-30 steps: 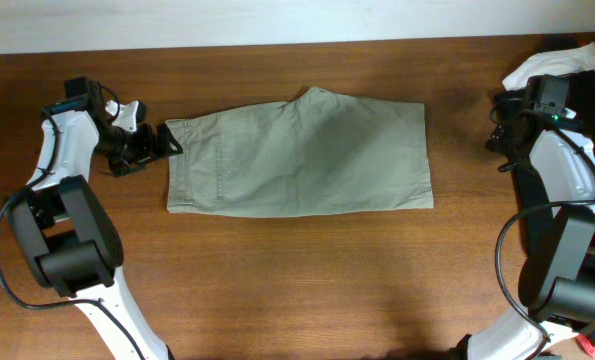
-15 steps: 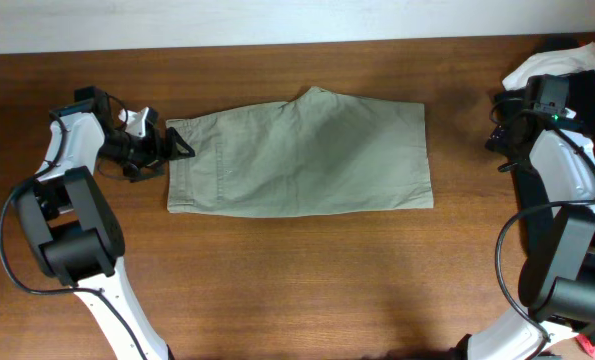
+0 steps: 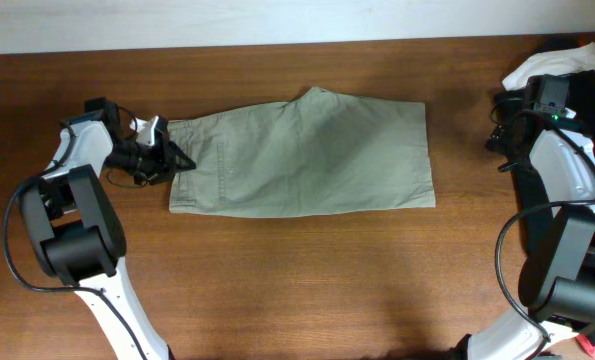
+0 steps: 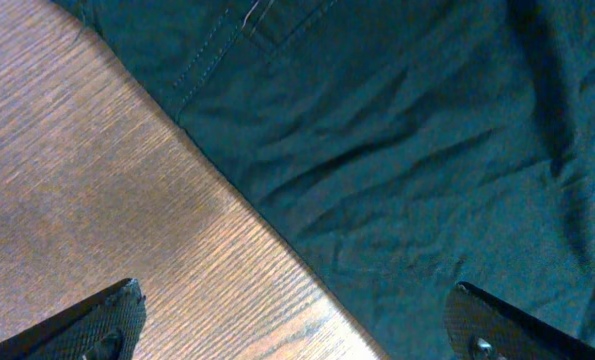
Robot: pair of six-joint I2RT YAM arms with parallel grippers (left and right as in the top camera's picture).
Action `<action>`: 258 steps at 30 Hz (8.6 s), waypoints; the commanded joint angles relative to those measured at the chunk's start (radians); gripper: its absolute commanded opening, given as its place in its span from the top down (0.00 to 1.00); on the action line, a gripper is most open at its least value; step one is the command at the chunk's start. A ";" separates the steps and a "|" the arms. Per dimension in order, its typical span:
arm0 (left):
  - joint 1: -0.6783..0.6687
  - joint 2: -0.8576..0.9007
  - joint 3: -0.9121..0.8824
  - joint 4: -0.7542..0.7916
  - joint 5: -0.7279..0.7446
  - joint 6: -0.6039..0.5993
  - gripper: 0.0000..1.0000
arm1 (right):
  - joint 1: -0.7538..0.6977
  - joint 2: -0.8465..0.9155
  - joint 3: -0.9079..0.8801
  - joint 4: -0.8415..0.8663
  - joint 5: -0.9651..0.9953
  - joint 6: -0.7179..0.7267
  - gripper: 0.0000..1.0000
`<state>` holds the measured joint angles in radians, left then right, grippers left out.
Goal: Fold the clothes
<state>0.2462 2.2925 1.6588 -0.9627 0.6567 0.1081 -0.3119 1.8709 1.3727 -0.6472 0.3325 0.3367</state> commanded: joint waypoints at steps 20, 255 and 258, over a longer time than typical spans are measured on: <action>0.161 0.014 0.301 -0.294 -0.355 -0.099 1.00 | -0.003 -0.010 0.015 0.000 0.016 0.005 0.01; -0.695 0.106 0.777 -0.667 -0.392 -0.080 0.34 | -0.003 -0.010 0.015 0.000 0.016 0.005 0.01; -0.596 0.107 0.777 -0.596 -0.464 -0.096 0.07 | -0.003 -0.010 0.015 0.000 0.016 0.005 0.01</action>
<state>-0.4534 2.4271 2.4401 -1.6020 0.2504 0.0151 -0.3119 1.8709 1.3727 -0.6476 0.3325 0.3359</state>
